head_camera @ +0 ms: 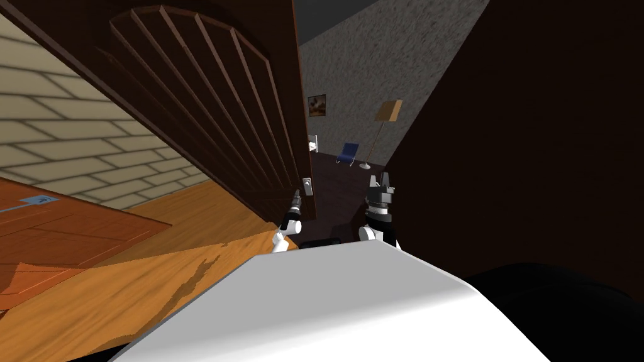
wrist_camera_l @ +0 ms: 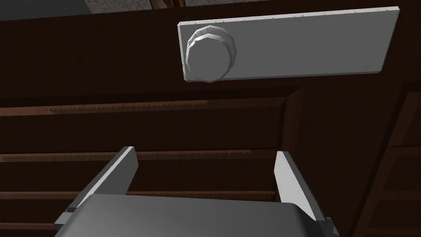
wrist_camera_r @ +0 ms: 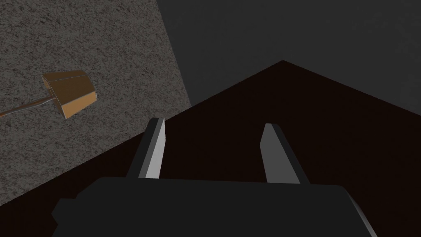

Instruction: Push the door open

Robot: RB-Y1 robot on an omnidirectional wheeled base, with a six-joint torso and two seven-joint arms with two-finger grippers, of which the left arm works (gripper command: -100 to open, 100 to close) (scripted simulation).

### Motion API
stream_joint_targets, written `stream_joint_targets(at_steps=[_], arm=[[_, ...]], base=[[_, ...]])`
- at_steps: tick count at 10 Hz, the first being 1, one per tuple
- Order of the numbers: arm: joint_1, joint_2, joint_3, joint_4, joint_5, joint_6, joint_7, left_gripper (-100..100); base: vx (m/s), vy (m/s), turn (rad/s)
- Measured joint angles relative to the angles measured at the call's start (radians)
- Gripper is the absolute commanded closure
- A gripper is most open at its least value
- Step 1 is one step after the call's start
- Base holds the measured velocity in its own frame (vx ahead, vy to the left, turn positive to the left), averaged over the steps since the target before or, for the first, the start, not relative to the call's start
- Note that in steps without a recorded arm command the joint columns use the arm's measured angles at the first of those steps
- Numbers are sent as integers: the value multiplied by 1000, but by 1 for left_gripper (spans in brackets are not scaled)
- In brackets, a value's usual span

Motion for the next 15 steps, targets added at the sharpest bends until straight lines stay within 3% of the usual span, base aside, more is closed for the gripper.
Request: stream_joint_targets(at_steps=[2, 3, 5, 8, 10, 12, 13, 15], arm=[[5, -36, -13, 5, 3, -10, -3, -100], [5, -38, -14, 6, 3, -12, -2, -100], [-1, -5, -10, 16, 1, -20, -4, -100], [-7, 9, -4, 23, -2, -29, -8, -100], [-13, -4, -1, 31, -3, -36, -10, -100], [-17, -40, 3, 36, -5, -41, -12, -100], [-17, -42, 3, 35, -5, -41, -13, 100], [-19, -40, 3, 34, -5, -41, -13, 100]], base=[[-120, -49, 14], [100, -1, -23], [221, -22, -14], [243, 12, -22], [191, -66, -16], [127, -37, -9], [-10, -1, 4], [-25, 7, -9]])
